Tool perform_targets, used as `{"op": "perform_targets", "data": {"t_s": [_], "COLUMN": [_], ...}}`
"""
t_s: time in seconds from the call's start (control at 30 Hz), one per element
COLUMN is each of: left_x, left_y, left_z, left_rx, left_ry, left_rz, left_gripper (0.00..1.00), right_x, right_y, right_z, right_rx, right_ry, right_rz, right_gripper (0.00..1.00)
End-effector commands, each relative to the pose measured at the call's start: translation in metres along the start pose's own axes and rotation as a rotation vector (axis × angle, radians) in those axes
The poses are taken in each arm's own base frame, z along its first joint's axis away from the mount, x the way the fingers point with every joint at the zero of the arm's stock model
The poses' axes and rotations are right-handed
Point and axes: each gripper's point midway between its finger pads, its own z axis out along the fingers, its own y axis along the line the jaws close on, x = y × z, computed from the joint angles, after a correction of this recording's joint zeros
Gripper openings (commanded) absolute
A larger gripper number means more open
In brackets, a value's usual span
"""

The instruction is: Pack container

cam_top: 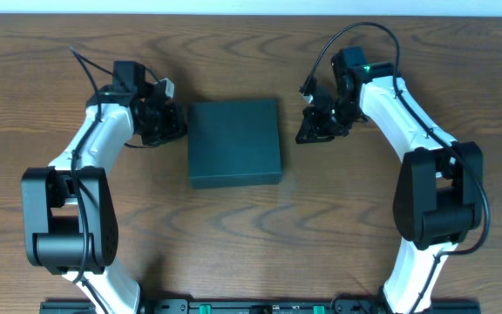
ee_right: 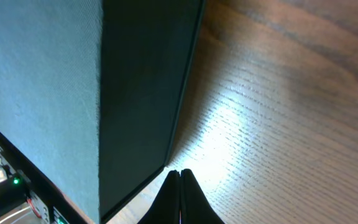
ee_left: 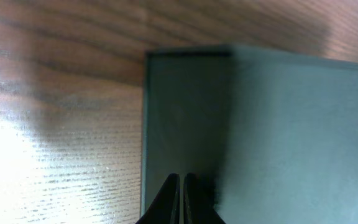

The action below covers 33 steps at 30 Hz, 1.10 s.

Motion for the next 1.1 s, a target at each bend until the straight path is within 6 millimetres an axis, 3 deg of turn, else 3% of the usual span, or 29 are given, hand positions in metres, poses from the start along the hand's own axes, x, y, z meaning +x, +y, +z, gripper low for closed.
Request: {"op": "perform_targets", "data": {"t_s": [0.0,0.3,0.67,0.8,0.9,1.0,1.07], "left_x": [0.005,0.007,0.02,0.013,0.014,0.038,0.064], "left_y": [0.007,-0.025,-0.009,-0.004,-0.016,-0.026,-0.035], "left_z": [0.008,0.023,0.02,-0.017,-0.064,-0.107,-0.128], "left_rx": [-0.034,0.005,-0.069,-0.143,-0.152,-0.158,-0.133], "left_ry": [0.005,-0.004,0.043,0.02,-0.036,-0.063,-0.093], "left_rz": [-0.073,-0.001,-0.048,-0.024,0.095,0.176,0.232], "left_gripper": [0.06,0.06,0.06,0.06,0.06,0.06,0.06], "right_x": [-0.001,-0.005,-0.013,-0.018,-0.02,-0.005,0.02], "right_y": [0.005,0.005,-0.012,-0.01,0.009,0.033,0.048], "right_z": [0.001,0.001,-0.01,-0.047,-0.099,-0.142,-0.146], "right_rx": [-0.016,-0.014,0.026,0.067,0.103,0.165,0.16], "right_ry": [-0.006,-0.024,-0.065,-0.128,-0.257,-0.355,-0.361], "right_rz": [-0.009,-0.028,-0.014,-0.014,-0.061,-0.121,-0.124], "right_gripper": [0.01,0.02,0.02,0.02,0.02,0.02,0.02]}}
